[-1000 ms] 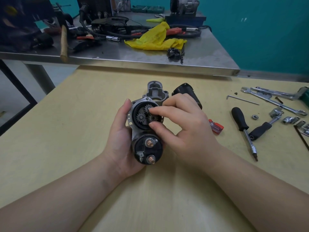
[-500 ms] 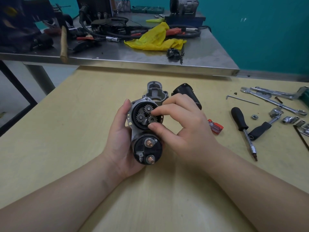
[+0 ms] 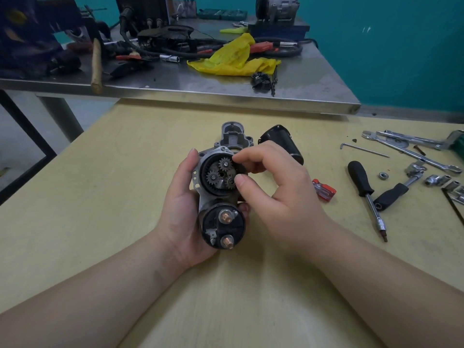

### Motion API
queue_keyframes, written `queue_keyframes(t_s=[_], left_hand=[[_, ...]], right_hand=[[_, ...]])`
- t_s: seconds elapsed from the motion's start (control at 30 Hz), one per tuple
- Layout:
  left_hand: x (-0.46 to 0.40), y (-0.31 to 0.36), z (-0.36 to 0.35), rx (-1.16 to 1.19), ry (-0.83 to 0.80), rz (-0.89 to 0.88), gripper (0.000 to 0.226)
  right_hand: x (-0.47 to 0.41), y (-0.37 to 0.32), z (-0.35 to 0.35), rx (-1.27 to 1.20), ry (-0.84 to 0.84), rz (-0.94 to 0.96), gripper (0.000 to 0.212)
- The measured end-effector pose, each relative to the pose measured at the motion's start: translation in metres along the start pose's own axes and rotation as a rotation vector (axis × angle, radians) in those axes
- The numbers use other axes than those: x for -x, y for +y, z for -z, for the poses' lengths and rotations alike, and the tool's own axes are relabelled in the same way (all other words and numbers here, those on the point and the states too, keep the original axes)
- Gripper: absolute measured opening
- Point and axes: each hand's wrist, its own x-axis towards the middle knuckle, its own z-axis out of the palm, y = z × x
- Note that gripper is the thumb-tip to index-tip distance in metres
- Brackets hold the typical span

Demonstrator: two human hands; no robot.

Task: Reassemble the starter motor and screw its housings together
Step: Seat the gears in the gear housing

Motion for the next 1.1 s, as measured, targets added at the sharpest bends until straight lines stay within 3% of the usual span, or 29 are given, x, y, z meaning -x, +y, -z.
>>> queue_keyframes(t_s=[0.67,1.1], left_hand=[[-0.001,0.0016,0.0065,0.036,-0.06,0.02,0.065],[-0.0008,0.0016,0.0069,0.027,-0.091,0.038,0.066]], right_hand=[[0.0,-0.0091,-0.0035,0.087,0.036,-0.01,0.012],[-0.0013,-0.0084,-0.003,0.155,0.076,-0.001,0.026]])
